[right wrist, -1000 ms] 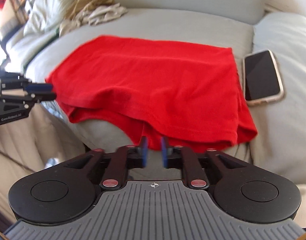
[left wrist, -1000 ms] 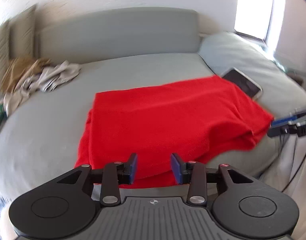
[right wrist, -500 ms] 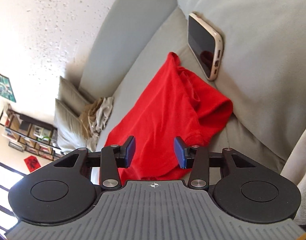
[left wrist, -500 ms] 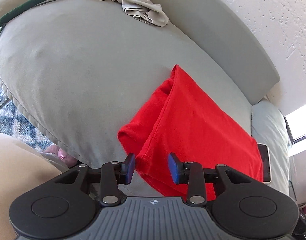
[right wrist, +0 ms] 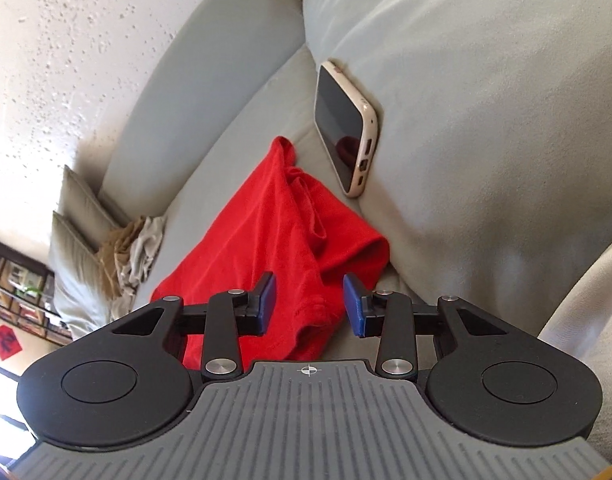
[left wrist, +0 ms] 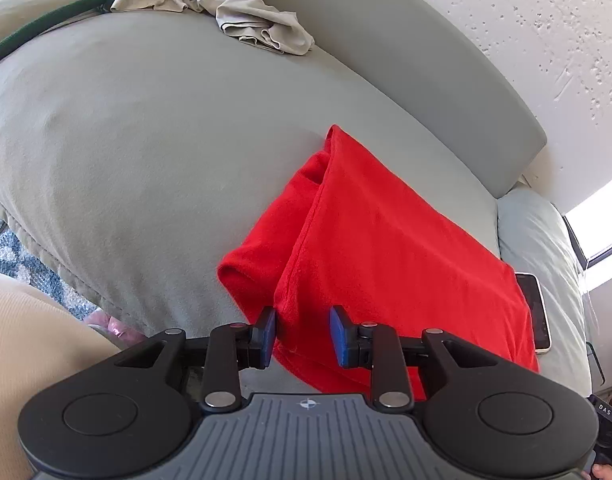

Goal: Fold clothes

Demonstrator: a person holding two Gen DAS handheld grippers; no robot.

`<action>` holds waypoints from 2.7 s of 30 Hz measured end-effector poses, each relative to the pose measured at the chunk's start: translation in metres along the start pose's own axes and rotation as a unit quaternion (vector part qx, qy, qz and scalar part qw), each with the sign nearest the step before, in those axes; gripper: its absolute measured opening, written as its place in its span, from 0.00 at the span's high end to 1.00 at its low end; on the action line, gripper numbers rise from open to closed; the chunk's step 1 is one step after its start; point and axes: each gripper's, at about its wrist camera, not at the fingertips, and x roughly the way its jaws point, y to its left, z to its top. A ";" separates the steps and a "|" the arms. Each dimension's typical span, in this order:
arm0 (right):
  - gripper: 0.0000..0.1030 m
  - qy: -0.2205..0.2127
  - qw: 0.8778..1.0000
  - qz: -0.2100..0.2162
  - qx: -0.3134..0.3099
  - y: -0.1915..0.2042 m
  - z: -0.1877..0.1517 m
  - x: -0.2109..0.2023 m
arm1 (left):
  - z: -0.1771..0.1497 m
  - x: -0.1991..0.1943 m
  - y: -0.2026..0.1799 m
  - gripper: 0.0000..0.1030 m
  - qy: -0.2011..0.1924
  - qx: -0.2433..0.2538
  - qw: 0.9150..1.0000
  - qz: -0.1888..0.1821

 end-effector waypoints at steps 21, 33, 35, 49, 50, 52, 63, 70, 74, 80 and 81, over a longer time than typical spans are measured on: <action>0.92 -0.030 0.998 -0.054 -0.033 0.072 0.034 -0.020 | 0.064 -0.047 0.002 0.98 -0.001 -0.128 0.988 -0.087; 0.94 -0.003 0.995 -0.100 -0.007 0.043 0.026 -0.018 | 0.032 -0.014 0.021 0.98 0.089 -0.128 0.988 -0.011; 0.94 0.005 0.994 -0.111 -0.008 0.039 0.023 -0.013 | 0.032 -0.012 0.017 0.98 0.088 -0.103 0.991 0.016; 0.94 -0.007 0.996 -0.077 0.049 0.037 0.042 -0.013 | 0.071 -0.022 0.008 0.98 0.038 -0.243 0.965 -0.089; 0.94 -0.009 0.995 -0.080 0.053 0.038 0.048 -0.012 | 0.077 -0.019 0.009 0.98 0.037 -0.257 0.962 -0.082; 0.94 -0.011 0.994 -0.088 0.059 0.041 0.058 -0.007 | 0.083 -0.014 0.010 0.98 0.045 -0.274 0.958 -0.068; 0.94 -0.001 0.994 -0.103 0.032 0.053 0.065 -0.007 | 0.070 -0.029 0.017 0.98 0.075 -0.244 0.966 -0.042; 0.96 0.024 0.989 -0.143 0.008 0.035 0.051 -0.009 | 0.050 -0.024 0.026 0.90 0.110 -0.177 0.977 0.040; 0.92 0.023 0.987 -0.155 -0.030 0.038 0.037 -0.015 | 0.041 -0.043 -0.003 0.78 0.028 -0.102 0.994 0.041; 0.88 0.048 0.989 -0.077 -0.120 0.080 0.006 -0.001 | 0.018 -0.020 -0.078 0.78 0.006 0.062 0.998 -0.010; 0.87 0.065 0.987 -0.062 -0.130 0.089 -0.001 0.007 | 0.012 -0.014 -0.086 0.78 0.015 0.072 0.997 -0.006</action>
